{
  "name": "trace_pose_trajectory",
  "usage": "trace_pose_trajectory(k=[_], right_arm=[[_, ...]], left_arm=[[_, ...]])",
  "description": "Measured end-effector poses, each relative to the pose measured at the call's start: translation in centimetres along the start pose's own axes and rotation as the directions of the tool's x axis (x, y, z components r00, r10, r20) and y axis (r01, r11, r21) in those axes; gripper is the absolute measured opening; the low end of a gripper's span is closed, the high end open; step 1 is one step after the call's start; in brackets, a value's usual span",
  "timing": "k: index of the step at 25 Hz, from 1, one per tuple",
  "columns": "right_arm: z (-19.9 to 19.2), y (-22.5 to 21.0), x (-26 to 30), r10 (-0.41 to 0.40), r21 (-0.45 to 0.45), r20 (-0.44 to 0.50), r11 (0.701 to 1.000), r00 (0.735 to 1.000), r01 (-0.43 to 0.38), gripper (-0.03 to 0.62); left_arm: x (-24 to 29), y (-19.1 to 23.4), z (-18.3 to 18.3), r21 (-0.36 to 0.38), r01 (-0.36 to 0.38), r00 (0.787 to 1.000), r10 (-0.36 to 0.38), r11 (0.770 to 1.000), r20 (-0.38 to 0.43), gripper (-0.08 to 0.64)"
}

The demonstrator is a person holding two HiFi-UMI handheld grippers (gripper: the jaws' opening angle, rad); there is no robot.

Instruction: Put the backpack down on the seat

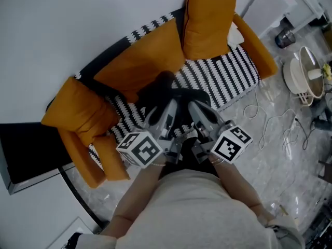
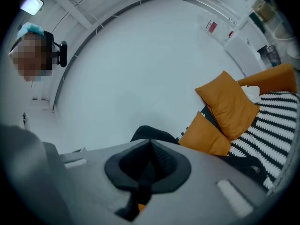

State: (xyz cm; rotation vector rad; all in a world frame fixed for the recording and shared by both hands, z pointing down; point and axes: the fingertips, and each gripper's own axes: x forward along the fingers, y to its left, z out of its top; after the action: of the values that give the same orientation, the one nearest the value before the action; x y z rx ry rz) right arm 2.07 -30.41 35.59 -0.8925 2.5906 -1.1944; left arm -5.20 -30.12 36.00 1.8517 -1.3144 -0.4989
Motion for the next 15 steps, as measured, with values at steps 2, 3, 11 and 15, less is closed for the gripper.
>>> trace_pose_trajectory(k=[2,3,11,15], right_arm=[[0.8,-0.6,0.5,0.009,0.001,-0.007,1.0,1.0,-0.009,0.003],[1.1,-0.9,0.8,0.014,0.004,-0.01,1.0,1.0,-0.014,0.003],[2.5,-4.9,2.6,0.013,0.036,-0.069,0.999,0.998,-0.011,0.003],[2.0,-6.4,4.0,0.024,0.058,-0.112,0.998,0.993,-0.018,0.003]], left_arm=[[1.3,0.1,0.1,-0.002,-0.009,1.0,0.009,1.0,0.0,0.057],[1.9,0.3,0.4,-0.008,-0.014,1.0,0.014,1.0,0.002,0.057],[6.0,2.6,0.9,-0.086,-0.079,0.994,0.085,0.993,0.069,0.057],[7.6,5.1,-1.5,-0.157,-0.13,0.991,0.135,0.979,0.023,0.057]])
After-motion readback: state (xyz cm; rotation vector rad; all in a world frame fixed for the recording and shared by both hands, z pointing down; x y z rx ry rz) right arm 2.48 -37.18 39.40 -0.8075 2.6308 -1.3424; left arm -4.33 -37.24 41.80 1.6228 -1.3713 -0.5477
